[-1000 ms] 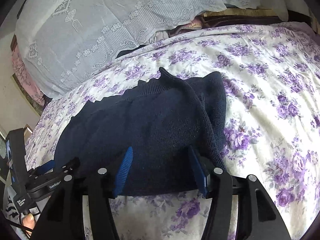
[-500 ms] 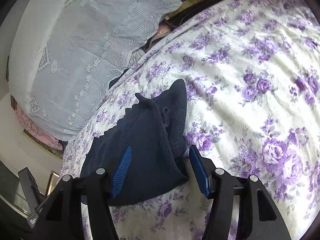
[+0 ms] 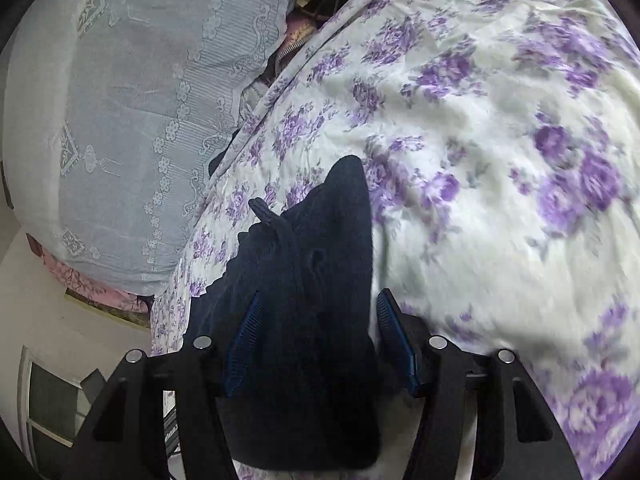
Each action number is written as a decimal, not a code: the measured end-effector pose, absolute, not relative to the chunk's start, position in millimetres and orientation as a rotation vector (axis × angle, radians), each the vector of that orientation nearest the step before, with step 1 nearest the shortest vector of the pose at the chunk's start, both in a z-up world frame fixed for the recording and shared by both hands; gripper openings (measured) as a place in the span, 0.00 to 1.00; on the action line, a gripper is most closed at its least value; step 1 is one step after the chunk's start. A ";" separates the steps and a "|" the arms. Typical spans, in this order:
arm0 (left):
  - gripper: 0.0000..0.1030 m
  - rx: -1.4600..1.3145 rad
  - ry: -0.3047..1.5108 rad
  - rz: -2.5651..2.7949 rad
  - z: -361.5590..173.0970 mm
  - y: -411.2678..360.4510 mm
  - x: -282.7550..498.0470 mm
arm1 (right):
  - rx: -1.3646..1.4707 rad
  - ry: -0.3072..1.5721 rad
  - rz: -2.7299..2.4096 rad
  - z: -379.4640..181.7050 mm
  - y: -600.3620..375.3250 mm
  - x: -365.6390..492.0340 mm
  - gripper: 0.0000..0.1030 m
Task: Fold small clothes
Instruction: 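Lift the cardigan bundle with the right gripper and fold it over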
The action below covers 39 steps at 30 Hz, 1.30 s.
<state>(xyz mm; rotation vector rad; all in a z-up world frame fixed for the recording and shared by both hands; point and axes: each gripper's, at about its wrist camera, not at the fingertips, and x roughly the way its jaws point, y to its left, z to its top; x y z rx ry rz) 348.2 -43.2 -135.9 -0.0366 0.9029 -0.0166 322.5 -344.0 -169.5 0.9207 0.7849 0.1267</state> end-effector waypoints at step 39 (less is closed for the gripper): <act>0.95 0.095 0.782 -0.001 -110.0 -72.4 340.7 | 0.701 0.614 0.173 -113.0 -297.6 309.9 0.18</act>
